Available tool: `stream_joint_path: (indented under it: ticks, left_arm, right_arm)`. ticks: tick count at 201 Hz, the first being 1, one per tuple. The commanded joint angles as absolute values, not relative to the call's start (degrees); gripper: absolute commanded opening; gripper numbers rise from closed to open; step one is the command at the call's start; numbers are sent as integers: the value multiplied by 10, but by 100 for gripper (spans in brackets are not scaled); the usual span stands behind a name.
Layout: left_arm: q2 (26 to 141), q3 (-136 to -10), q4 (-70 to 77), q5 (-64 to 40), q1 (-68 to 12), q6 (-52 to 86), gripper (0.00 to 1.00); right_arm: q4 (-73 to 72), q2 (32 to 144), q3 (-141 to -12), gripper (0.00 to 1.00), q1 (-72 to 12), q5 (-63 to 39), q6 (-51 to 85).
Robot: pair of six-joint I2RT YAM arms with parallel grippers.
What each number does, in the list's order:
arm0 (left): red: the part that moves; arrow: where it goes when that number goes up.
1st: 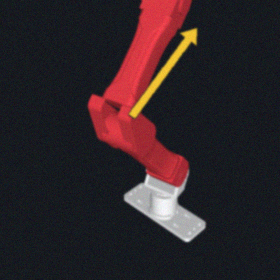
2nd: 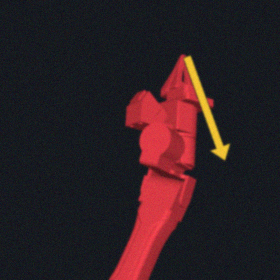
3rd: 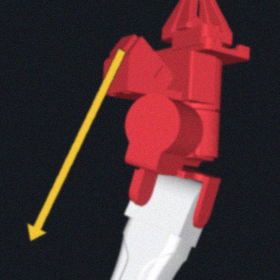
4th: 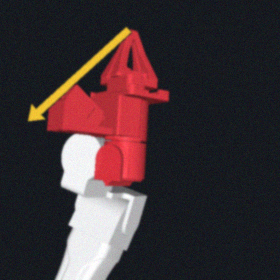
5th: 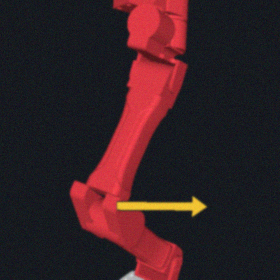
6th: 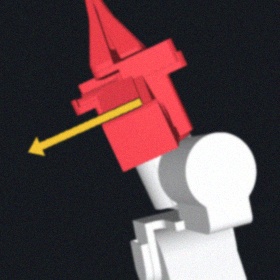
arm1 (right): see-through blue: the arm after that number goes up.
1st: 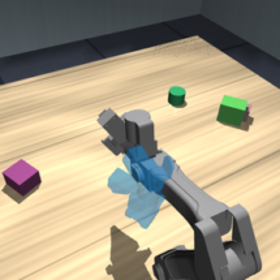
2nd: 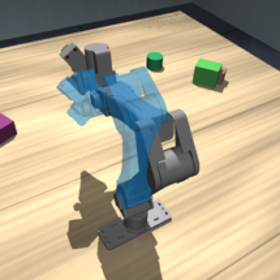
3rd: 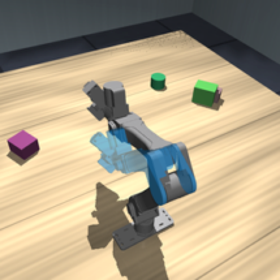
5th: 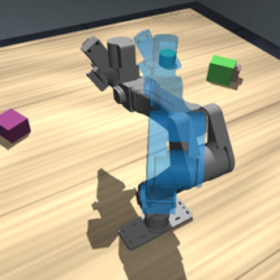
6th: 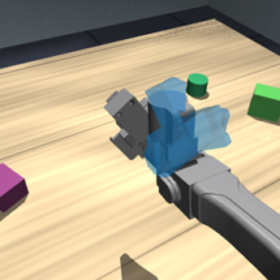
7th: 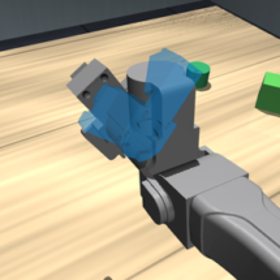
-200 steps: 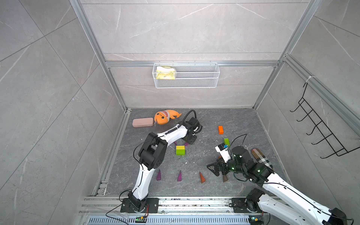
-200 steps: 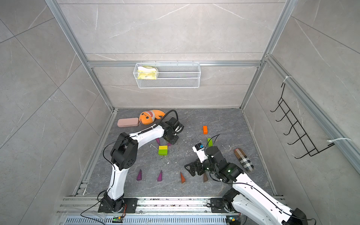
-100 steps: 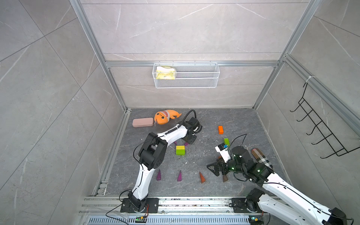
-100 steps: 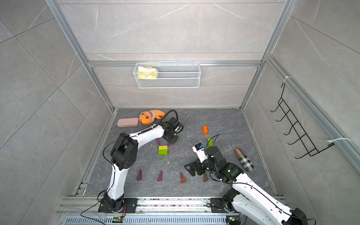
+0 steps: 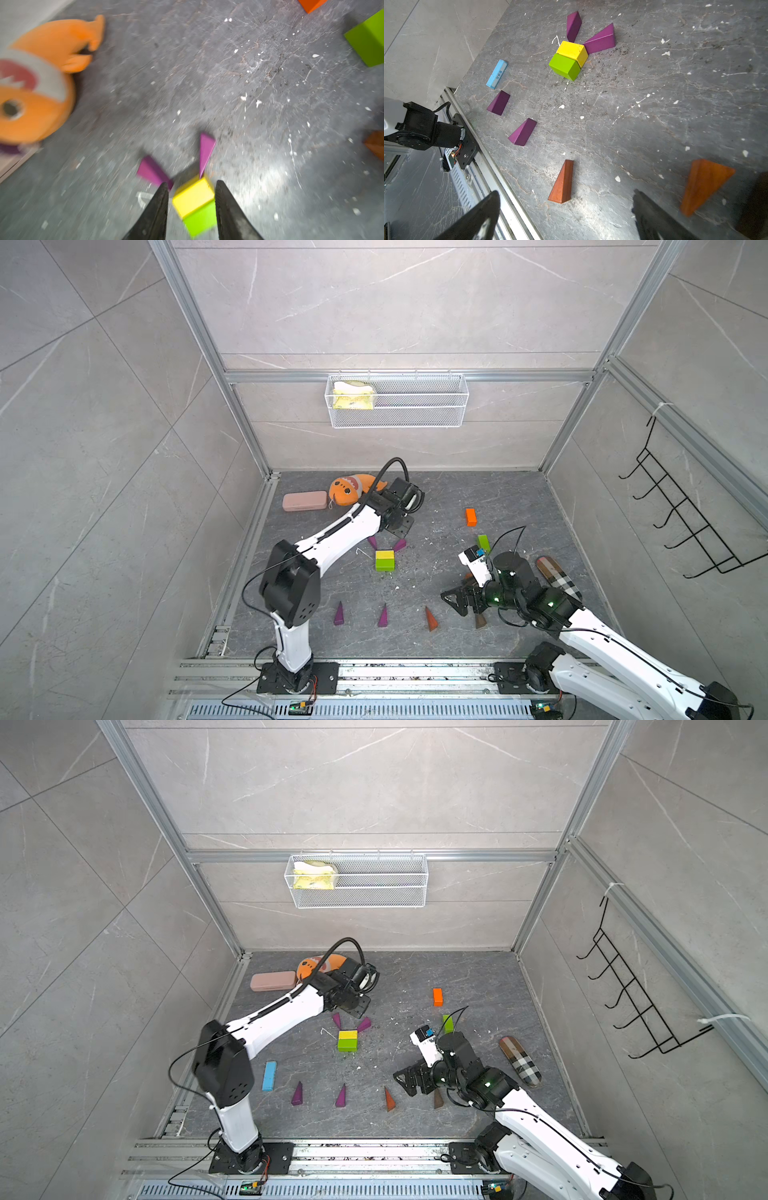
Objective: Assemble a small pinwheel with building blocks
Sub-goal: Assemble the building block at the center of the board, then pick up the building block from the center of the board.
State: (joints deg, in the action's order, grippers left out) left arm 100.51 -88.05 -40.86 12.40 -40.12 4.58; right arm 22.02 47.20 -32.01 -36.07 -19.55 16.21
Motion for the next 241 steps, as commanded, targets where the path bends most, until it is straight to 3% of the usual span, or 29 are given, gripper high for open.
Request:
stream_joint_path:
  ticks: [1,42,94,181,241]
  left_arm:
    - [911,-786,-468,165,-396,151,40]
    - [742,-617,-528,158,-393,300,43]
    - [646,-490,-593,108,-393,428,45]
    - [671,-398,-565,108,-429,511,49]
    - [682,-381,-492,105,-429,477,48]
  right_arm:
    - [207,470,-309,100,-359,-204,149]
    - [205,478,-312,100,-359,-222,143]
    - [194,463,-302,100,-359,-247,143]
    - [186,454,-296,100,-359,-256,142]
    - [186,454,-295,100,-358,-255,142]
